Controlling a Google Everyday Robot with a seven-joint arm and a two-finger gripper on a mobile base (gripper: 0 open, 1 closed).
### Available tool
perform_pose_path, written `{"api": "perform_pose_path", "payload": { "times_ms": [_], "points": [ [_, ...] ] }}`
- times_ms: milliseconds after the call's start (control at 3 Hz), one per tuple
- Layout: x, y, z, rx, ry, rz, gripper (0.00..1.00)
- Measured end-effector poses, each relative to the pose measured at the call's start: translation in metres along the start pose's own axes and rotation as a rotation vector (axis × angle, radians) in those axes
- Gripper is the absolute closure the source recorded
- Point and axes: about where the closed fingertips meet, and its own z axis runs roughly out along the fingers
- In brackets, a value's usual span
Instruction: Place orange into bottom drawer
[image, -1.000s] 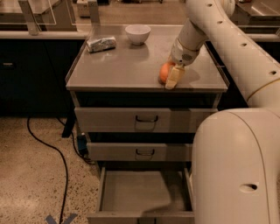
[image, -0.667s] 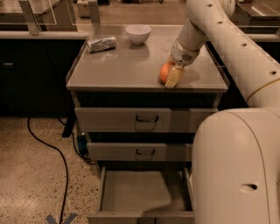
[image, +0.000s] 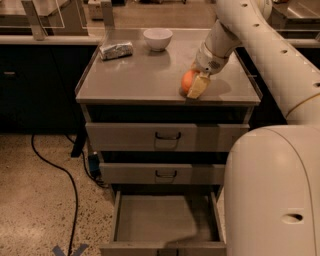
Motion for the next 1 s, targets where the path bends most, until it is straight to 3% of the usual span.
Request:
{"api": "perform_pose_path", "payload": {
  "times_ms": [333,1000],
  "points": [
    [-0.010,0.017,-0.026,0.025,-0.078,-0.024,1.00],
    [-0.012,0.074,-0.065,0.034,-0.154,-0.027,1.00]
  ]
}}
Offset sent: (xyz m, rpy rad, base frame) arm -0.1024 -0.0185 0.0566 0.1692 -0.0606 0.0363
